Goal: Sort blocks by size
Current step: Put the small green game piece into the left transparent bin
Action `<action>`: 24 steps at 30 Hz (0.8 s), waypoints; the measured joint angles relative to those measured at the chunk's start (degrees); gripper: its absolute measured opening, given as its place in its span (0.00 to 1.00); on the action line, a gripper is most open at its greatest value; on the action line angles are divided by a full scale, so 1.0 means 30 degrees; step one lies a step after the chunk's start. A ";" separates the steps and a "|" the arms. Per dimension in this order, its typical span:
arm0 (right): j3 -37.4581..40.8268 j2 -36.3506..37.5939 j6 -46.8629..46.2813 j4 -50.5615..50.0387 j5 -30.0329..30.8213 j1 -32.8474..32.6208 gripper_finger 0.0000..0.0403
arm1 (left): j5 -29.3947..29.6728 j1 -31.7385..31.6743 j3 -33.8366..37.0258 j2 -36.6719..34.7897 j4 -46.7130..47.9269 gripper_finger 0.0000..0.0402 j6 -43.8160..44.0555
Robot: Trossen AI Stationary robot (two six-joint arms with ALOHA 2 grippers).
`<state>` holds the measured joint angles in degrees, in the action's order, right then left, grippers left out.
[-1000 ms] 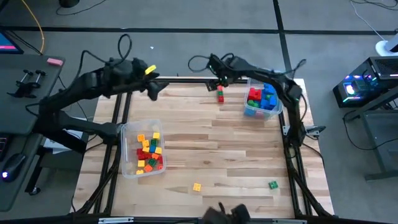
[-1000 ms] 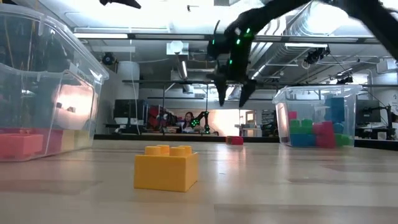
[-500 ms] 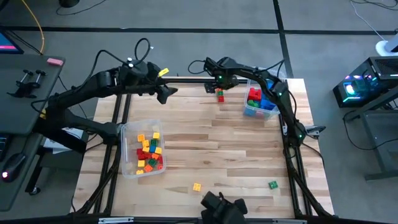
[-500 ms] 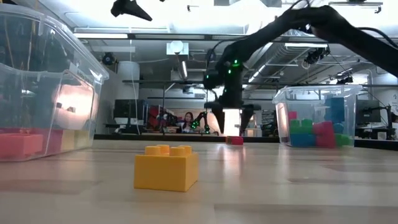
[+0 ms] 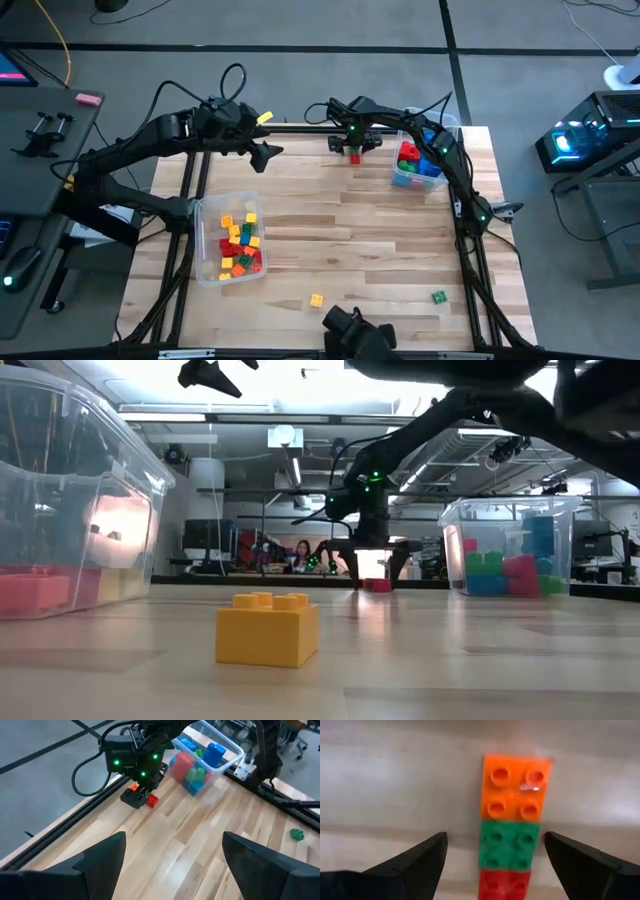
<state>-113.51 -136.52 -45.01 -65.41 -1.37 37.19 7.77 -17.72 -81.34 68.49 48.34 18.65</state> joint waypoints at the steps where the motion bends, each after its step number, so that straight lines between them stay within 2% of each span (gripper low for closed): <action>1: 0.0000 -0.0004 -0.0077 0.0053 0.0157 0.0000 0.82 | 0.0000 0.0000 0.0000 0.0000 0.0028 0.79 -0.0152; 6: -0.0052 -0.0004 -0.0016 0.0003 0.0618 0.0129 0.81 | -0.0005 0.0000 0.0000 0.0007 0.0120 0.79 -0.0606; 9: 0.0189 0.0013 0.0025 0.0014 0.0605 0.0143 0.75 | -0.0024 0.0000 0.0000 0.0007 0.0122 0.79 -0.0787; 12: 0.0233 0.0032 0.0123 0.0017 0.0619 0.0183 0.63 | -0.0029 0.0000 0.0000 0.0007 0.0122 0.79 -0.0799; 16: 0.0233 0.0032 0.1142 -0.0006 0.0944 0.0189 0.37 | -0.0036 0.0000 0.0000 0.0000 0.0122 0.79 -0.0799; 17: 0.0200 0.0032 0.1502 -0.0033 0.0964 0.0189 0.33 | -0.0036 0.0000 0.0000 0.0000 0.0115 0.79 -0.0799; 20: -0.0432 -0.0011 0.2618 -0.0332 0.1144 0.0185 0.34 | -0.0030 0.0000 0.0000 0.0000 0.0115 0.79 -0.0799; 24: -0.1981 0.0971 0.4325 -0.0751 0.2361 -0.0084 0.34 | 0.0138 -0.0010 0.0000 0.0000 0.0112 0.79 -0.0799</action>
<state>-119.46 -133.60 -32.03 -67.66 5.71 36.94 8.19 -17.74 -81.34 68.49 48.68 16.25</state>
